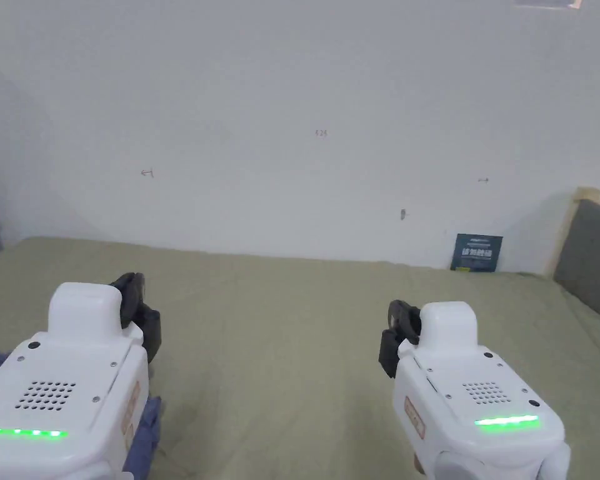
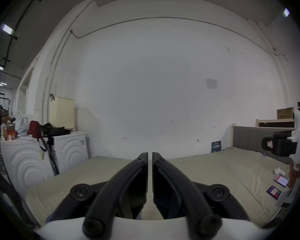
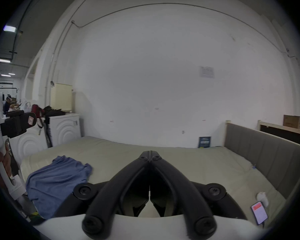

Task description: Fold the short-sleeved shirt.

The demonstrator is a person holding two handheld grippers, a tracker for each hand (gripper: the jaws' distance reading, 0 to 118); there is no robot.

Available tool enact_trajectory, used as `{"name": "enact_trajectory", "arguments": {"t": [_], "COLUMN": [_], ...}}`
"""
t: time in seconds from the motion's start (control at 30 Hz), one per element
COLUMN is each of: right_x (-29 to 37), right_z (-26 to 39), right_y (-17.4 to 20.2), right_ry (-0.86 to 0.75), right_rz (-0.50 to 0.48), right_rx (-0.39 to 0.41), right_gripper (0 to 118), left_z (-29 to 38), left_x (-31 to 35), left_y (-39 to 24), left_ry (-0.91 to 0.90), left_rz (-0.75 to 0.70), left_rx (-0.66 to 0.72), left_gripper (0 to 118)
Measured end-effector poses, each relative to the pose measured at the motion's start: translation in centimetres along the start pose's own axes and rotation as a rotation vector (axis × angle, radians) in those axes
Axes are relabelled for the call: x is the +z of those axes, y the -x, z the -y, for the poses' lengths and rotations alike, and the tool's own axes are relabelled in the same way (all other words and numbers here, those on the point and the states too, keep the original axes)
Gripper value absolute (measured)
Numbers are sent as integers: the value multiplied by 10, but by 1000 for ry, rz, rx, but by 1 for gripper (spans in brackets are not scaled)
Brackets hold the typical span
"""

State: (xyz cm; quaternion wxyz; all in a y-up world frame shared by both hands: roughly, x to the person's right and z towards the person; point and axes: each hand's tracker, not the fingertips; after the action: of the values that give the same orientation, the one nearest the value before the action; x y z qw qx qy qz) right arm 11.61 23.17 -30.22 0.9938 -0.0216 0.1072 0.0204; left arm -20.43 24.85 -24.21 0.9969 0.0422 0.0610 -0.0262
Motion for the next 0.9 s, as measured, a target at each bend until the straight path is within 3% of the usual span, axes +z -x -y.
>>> {"name": "enact_trajectory", "arguments": {"t": [0.3, 0.47, 0.57, 0.67, 0.8, 0.9], "right_x": [-50, -61, -72, -85, -108, -127], "right_z": [26, 38, 43, 51, 68, 82], "right_y": [155, 201, 211, 214, 215, 215], "right_ry": [49, 64, 96, 129, 174, 209], "right_rz": [-336, -416, -437, -442, -440, -435], "right_rx": [-40, -45, -33, -24, -9, -7], "right_gripper": [0, 0, 0, 0, 0, 0], "left_z": [30, 49, 62, 89, 155, 202], "left_x": [60, 70, 44, -10, -85, -123], "left_y": [136, 178, 194, 208, 234, 233], "left_ry": [90, 159, 302, 622, 916, 1051], "left_rz": [-342, -414, -358, -228, -13, -11], "left_rx": [-37, -50, -20, 60, 296, 199], "left_gripper": [5, 5, 5, 5, 5, 5]}}
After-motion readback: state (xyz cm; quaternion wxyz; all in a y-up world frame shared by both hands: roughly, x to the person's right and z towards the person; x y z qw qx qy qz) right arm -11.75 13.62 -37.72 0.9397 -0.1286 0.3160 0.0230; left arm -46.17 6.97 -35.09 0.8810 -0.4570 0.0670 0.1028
